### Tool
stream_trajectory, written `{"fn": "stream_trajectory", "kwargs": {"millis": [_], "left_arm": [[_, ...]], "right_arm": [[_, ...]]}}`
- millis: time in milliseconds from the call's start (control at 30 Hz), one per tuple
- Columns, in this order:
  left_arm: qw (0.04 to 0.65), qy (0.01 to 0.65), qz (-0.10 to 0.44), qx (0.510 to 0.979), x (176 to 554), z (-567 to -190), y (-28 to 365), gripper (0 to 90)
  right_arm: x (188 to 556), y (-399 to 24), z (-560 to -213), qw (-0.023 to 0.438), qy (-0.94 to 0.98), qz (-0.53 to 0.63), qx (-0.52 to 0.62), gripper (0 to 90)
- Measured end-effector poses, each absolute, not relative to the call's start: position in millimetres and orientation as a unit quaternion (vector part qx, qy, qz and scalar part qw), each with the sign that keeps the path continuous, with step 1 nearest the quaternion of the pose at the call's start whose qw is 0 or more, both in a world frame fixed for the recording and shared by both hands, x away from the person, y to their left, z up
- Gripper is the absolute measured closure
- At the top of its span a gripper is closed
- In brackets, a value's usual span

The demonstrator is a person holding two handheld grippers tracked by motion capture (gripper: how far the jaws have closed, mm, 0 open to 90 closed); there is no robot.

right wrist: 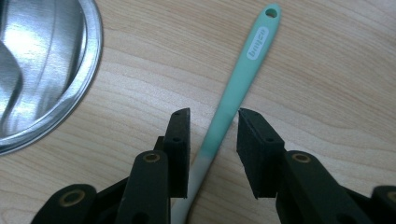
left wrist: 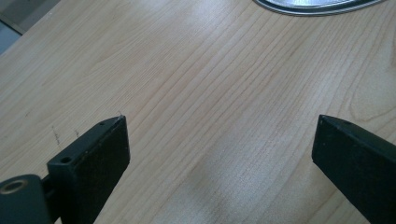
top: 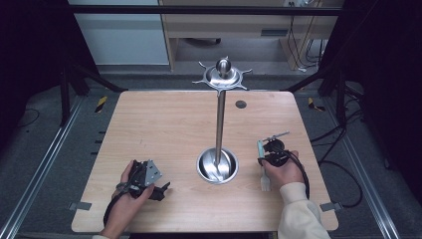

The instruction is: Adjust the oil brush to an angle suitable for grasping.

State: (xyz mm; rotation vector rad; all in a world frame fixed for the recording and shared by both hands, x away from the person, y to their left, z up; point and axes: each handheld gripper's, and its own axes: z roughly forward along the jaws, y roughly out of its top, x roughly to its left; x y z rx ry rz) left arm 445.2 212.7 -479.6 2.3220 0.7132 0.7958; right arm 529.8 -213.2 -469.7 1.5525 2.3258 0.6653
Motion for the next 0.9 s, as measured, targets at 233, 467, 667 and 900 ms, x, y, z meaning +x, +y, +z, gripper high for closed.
{"fn": "stream_trajectory", "kwargs": {"millis": [233, 467, 667, 900], "left_arm": [[0.288, 0.272, 0.301, 0.867, 443, -479, 215, 3.5], [0.291, 0.277, 0.314, 0.860, 438, -477, 215, 3.0], [0.296, 0.272, 0.318, 0.859, 436, -476, 212, 3.0], [0.299, 0.274, 0.319, 0.856, 437, -474, 215, 3.0]], "right_arm": [[529, -211, -467, 0.125, 0.799, 0.225, 0.544, 67.4], [526, -208, -462, 0.124, 0.796, 0.234, 0.545, 66.4], [533, -195, -471, 0.140, 0.804, 0.205, 0.540, 66.8], [535, -186, -464, 0.130, 0.810, 0.166, 0.547, 71.0]]}}
